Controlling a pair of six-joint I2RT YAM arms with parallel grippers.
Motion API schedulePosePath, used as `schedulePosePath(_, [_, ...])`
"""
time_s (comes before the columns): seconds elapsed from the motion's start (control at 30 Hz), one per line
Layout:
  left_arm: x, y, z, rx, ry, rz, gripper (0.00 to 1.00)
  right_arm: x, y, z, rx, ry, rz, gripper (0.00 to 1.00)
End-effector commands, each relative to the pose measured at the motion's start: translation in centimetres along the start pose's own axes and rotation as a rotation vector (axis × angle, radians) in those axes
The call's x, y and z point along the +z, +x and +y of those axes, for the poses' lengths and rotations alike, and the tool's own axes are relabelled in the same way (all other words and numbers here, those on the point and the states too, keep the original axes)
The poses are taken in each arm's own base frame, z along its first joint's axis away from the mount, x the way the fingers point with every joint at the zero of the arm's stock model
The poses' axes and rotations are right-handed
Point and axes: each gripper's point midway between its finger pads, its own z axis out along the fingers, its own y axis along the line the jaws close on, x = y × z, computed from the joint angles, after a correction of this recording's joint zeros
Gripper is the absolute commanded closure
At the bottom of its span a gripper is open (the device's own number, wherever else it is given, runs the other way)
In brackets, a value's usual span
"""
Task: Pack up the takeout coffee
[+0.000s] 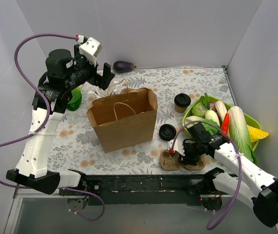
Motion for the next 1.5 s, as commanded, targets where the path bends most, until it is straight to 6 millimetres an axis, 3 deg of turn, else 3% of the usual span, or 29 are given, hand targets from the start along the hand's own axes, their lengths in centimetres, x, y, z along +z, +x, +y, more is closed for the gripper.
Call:
schedulePosePath(0.0, [-1.2,-0.7,-0.3,0.001,0.001,-0.03,0.03,0.5,0.0,0.1,0.002,0.004,0.0,0.43])
schedulePosePath(0.43, [-1.5,0.0,0.2,0.026,-0.024,-0.01,0.03,0.4,0.6,0.4,-0.017,-0.004,0.042,0.51])
schedulePosePath(0.6, [-1.6,0.4,1.3,0.062,-0.081,0.008,0.03,-1.1,-0.6,-0.3,-0.044,0.036,0.023,0.71])
schedulePosePath(0.67, [-1.7,0.5,1.9,0.082,-0.109,0.017,0.02,-1.9,-1.3,-0.2,-0.056,0.021,0.017,0.74])
schedulePosePath(0.9, [-2.3,2.8,3.2,0.059,-0.15,0.095,0.03,-7.4,-7.3,-0.8,-0.11,0.015,-0.114,0.92])
schedulePosePath(1.03, [-4.3,2.8,4.2,0.001,-0.17,0.11,0.03,-10.2,-12.0,-2.3,-0.058,0.029,-0.225,0.99])
schedulePosePath(1.07, [-4.8,2.7,4.1,-0.003,-0.16,0.109,0.03,-11.9,-14.5,-3.1,-0.038,0.059,-0.297,0.99])
schedulePosePath(1.1, [-5.2,2.7,4.1,-0.008,-0.155,0.114,0.04,-12.6,-15.7,-3.5,-0.02,0.063,-0.329,0.99])
schedulePosePath(1.13, [-5.3,3.1,3.4,-0.018,-0.124,0.132,0.03,-13.0,-17.0,-4.1,0.0,0.054,-0.359,0.99])
schedulePosePath(1.17, [-5.4,3.3,3.1,-0.025,-0.108,0.141,0.04,-15.1,-19.9,-4.8,0.027,0.074,-0.453,0.99])
schedulePosePath(1.23, [-5.4,4.1,1.8,-0.046,-0.044,0.163,0.04,-16.9,-22.6,-6.4,0.05,0.097,-0.53,0.99])
schedulePosePath(1.27, [-5.2,4.7,1.5,-0.059,-0.025,0.178,0.04,-18.8,-24.7,-6.5,0.006,0.101,-0.602,0.99])
schedulePosePath(1.37, [-5.0,5.8,0.3,-0.08,0.029,0.187,0.04,-20.4,-27.6,-7.7,-0.014,0.078,-0.663,0.99])
schedulePosePath(1.4, [-4.9,6.1,0.3,-0.084,0.033,0.192,0.05,-22.6,-29.0,-7.6,-0.048,0.092,-0.696,0.99])
schedulePosePath(1.47, [-4.8,6.6,-0.1,-0.09,0.05,0.195,0.05,-23.9,-30.7,-8.0,-0.08,0.074,-0.73,0.99])
